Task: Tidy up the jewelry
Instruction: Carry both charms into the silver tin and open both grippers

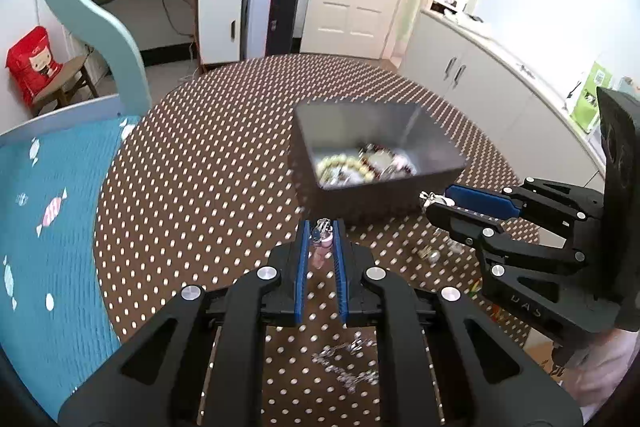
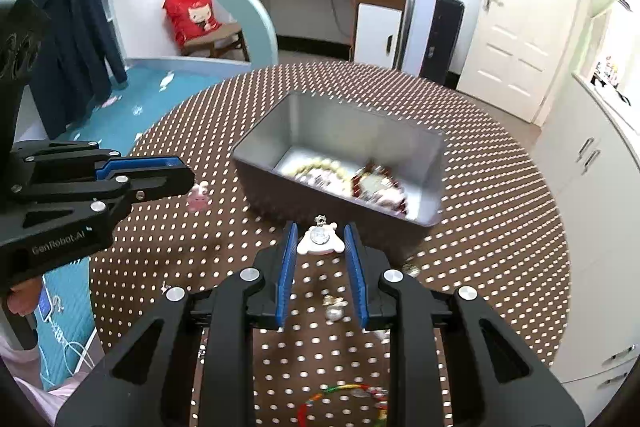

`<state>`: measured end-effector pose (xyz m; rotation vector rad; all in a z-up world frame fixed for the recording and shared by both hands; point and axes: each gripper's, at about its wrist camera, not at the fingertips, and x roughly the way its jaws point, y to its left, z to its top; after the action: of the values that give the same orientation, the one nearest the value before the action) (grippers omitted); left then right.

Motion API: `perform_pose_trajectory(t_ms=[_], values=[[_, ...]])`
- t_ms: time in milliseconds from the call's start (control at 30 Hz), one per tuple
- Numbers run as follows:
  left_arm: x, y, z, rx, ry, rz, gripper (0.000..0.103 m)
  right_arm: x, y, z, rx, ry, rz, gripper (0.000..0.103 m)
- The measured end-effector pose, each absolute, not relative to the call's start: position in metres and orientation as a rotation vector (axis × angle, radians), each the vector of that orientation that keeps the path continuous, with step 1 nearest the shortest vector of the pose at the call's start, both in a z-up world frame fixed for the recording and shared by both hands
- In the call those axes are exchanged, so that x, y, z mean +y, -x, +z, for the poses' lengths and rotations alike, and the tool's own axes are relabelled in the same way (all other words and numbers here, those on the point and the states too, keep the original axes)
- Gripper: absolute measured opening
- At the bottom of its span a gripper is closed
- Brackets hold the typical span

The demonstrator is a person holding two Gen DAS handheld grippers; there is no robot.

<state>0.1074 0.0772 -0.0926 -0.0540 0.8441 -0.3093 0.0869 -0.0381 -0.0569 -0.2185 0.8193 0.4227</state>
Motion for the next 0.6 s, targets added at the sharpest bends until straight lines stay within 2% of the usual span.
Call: perform_pose_trajectory(t_ms=[333, 600], values=[[0.05, -0.125, -0.053, 0.754, 0.01, -0.35, 0.012, -0.057, -0.1, -0.02, 0.727, 0.206, 0.379, 0.023], [0.033, -0.157, -0.063, 0.799, -0.002, -0.346, 0.012, -0.065, -0.132, -0.024, 0.753, 0.175, 0.371, 0.023]])
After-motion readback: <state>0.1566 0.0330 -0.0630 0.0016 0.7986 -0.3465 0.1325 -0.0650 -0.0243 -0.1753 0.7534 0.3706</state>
